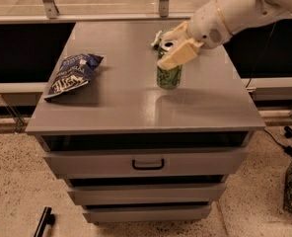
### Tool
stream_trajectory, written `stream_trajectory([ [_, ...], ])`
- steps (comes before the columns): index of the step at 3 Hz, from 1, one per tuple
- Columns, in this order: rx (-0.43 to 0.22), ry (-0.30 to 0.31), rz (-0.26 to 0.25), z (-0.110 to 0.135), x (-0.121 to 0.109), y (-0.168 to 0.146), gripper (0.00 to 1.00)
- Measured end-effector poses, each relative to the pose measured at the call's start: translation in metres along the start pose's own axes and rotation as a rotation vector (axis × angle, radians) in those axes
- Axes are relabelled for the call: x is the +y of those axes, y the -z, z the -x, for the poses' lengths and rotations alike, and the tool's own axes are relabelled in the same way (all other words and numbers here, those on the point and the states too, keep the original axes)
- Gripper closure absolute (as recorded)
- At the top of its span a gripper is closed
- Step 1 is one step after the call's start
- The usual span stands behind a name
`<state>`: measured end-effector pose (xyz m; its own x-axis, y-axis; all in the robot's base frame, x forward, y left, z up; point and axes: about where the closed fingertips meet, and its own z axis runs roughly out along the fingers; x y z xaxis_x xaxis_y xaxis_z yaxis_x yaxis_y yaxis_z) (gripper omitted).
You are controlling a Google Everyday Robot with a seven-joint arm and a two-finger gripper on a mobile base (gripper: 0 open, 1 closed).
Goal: Move green can near blue chip bag
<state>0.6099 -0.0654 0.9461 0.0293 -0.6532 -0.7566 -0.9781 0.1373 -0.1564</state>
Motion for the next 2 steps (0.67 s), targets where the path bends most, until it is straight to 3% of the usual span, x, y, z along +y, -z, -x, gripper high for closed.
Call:
stream_trajectory([
  [2,-0.073,0.065,0.111,0.046,-0.034,-0.075,1.0],
])
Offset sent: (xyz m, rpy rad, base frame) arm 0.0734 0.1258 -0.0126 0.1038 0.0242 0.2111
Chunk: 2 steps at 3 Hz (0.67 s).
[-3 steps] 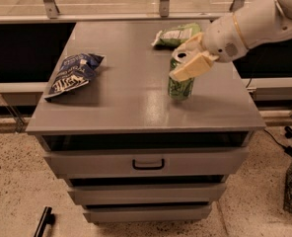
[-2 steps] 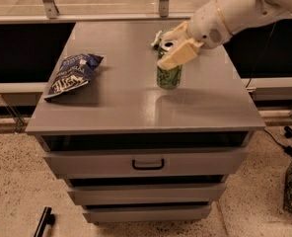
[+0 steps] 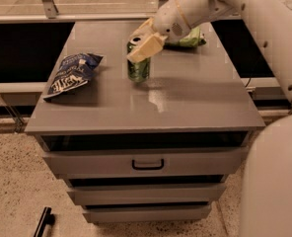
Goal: Move green can near blue chip bag
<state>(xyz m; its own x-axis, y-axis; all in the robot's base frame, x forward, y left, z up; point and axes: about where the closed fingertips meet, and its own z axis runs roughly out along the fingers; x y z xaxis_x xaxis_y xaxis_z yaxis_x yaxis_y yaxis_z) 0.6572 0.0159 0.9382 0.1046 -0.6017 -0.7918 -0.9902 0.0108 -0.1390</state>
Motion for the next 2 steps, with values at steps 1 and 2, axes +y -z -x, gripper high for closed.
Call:
stream_trajectory([
  [1,-0.028,0.007,0.041,0.014,-0.007,-0.035,1.0],
  [2,-0.036,0.02,0.056,0.025,-0.01,-0.055,1.0],
])
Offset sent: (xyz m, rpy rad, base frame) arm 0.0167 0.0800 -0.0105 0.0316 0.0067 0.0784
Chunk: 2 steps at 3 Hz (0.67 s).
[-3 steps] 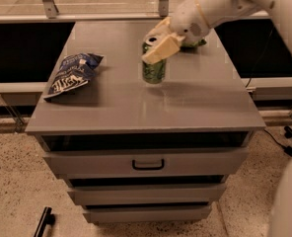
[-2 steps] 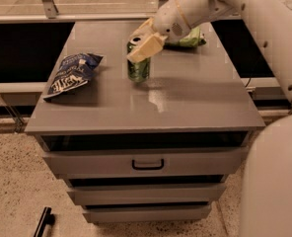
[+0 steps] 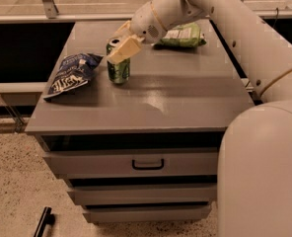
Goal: Move green can near blue chip bag
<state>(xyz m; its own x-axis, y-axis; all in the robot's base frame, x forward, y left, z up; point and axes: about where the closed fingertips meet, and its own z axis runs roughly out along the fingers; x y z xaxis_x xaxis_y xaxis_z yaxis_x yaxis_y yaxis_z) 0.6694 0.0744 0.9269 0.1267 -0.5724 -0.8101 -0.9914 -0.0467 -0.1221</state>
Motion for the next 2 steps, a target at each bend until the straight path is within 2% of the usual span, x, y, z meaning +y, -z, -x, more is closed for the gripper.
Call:
stream_trajectory([
  [1,-0.003,0.0,0.007,0.006,-0.003,-0.009,0.82],
  [2,-0.011,-0.01,0.029,0.009,-0.004,-0.021,0.59],
])
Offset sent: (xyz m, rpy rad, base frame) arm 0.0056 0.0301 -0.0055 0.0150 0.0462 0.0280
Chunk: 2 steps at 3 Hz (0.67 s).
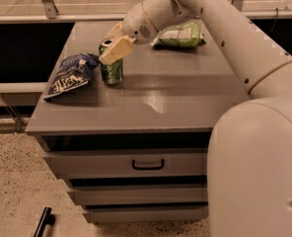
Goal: Move green can near blue chip bag
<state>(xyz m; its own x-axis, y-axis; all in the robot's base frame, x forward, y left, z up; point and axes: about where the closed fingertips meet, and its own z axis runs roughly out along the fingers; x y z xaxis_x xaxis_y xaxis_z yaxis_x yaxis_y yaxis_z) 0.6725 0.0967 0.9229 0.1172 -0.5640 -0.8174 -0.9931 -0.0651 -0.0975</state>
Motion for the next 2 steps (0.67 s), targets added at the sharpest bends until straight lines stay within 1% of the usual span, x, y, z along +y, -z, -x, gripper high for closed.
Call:
stream_trajectory([
  [1,-0.006,-0.02,0.036,-0.0034,0.0017,-0.0148,0.36],
  [2,-0.009,-0.025,0.044,-0.0029,0.002,-0.0168,0.13],
])
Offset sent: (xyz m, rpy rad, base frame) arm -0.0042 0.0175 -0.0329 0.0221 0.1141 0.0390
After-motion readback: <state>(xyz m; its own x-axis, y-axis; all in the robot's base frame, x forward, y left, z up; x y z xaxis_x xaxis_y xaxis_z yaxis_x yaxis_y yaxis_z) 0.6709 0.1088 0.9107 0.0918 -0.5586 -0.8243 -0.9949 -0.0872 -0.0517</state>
